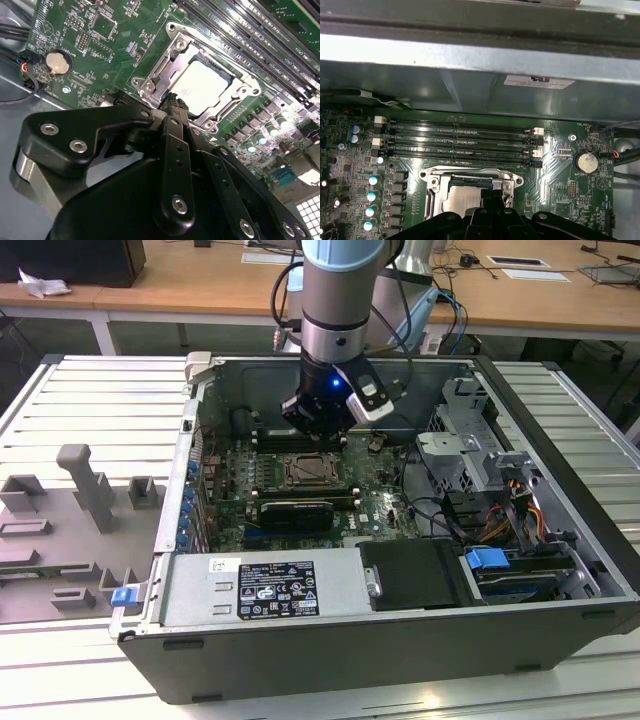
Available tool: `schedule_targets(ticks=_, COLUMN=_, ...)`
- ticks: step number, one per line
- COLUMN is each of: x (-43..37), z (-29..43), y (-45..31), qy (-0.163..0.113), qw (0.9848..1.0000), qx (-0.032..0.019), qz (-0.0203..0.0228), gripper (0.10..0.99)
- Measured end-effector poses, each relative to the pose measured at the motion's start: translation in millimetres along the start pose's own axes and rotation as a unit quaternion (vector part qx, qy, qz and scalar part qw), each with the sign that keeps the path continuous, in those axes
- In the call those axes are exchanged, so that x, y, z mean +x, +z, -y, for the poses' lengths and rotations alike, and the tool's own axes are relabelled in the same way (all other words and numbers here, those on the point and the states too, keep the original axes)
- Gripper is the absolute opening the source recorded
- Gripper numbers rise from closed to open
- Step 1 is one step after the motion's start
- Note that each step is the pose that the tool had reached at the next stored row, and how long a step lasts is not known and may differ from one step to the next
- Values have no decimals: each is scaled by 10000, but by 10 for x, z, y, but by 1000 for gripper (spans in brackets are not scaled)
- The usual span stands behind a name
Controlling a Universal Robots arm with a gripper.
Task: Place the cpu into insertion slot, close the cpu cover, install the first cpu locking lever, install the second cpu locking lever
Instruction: 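Install the second cpu locking lever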
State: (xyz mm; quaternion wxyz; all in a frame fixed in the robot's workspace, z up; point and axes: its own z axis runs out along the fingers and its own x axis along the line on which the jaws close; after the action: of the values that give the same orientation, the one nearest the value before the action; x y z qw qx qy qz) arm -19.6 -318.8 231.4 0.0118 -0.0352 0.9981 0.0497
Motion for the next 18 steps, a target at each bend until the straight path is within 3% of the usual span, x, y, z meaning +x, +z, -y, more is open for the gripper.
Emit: schedule_targets(ticks=18, x=6, z=85, y=-9, qy=0, qw=10000, qx=0, qz=0, gripper=106)
